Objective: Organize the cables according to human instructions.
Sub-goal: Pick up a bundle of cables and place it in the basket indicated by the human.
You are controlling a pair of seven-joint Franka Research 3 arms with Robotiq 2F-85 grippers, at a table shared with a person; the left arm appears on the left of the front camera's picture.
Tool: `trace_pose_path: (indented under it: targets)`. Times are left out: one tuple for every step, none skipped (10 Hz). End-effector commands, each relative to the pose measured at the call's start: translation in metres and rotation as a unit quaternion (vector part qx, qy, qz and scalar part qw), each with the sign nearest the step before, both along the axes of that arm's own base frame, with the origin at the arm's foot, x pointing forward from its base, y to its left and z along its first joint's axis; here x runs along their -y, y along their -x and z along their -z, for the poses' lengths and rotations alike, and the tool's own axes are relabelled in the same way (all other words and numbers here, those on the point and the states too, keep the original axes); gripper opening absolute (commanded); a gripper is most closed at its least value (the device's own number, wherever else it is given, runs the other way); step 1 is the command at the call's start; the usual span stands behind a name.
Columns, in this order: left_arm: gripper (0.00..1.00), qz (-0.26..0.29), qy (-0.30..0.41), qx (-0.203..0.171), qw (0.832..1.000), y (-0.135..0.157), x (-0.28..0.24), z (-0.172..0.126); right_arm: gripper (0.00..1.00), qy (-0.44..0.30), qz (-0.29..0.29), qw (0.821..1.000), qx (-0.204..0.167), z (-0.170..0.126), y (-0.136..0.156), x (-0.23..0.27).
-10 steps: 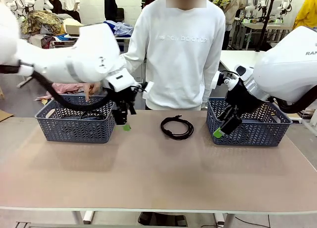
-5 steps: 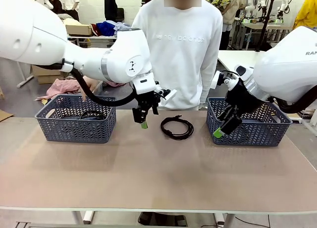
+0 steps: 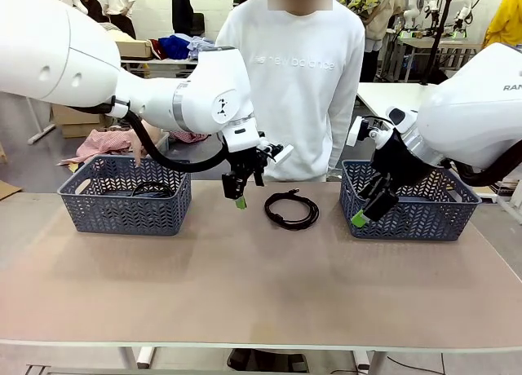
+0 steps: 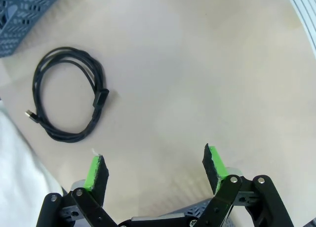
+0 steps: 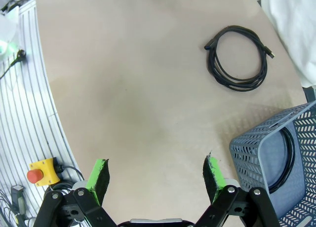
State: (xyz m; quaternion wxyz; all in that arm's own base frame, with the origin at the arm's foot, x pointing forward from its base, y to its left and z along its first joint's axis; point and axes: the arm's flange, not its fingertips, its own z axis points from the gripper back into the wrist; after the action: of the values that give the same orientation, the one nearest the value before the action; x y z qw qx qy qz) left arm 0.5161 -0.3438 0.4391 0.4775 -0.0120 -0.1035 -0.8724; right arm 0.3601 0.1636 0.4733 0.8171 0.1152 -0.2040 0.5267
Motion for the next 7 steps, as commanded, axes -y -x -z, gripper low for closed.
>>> trace_pose_path:
  targets:
    - [1.00,0.000,-0.004,0.005,1.000,0.005,-0.004,0.000,1.00,0.001,0.001,1.000,0.000,-0.002,-0.001,-0.001]
    - [1.00,0.000,-0.004,0.005,1.000,0.005,-0.004,0.000,1.00,0.001,0.001,1.000,0.000,-0.002,-0.001,-0.001]
    - [1.00,0.000,-0.004,0.005,1.000,0.005,-0.004,0.000,1.00,0.001,0.001,1.000,0.000,-0.002,-0.001,-0.001]
    - [1.00,0.003,0.001,0.000,1.000,0.002,0.003,0.000,1.00,0.001,0.001,1.000,0.000,-0.002,-0.001,-0.001]
    - [1.00,0.048,-0.001,0.015,0.999,-0.003,0.002,0.003,1.00,0.001,0.001,1.000,0.000,-0.002,-0.001,-0.001]
    - [1.00,0.097,-0.020,0.036,0.994,-0.013,0.005,0.008,1.00,0.001,0.001,1.000,0.000,-0.002,-0.001,-0.001]
    - [1.00,0.138,-0.034,0.053,0.988,-0.022,0.010,0.012,1.00,0.001,0.001,1.000,0.000,-0.002,-0.001,-0.001]
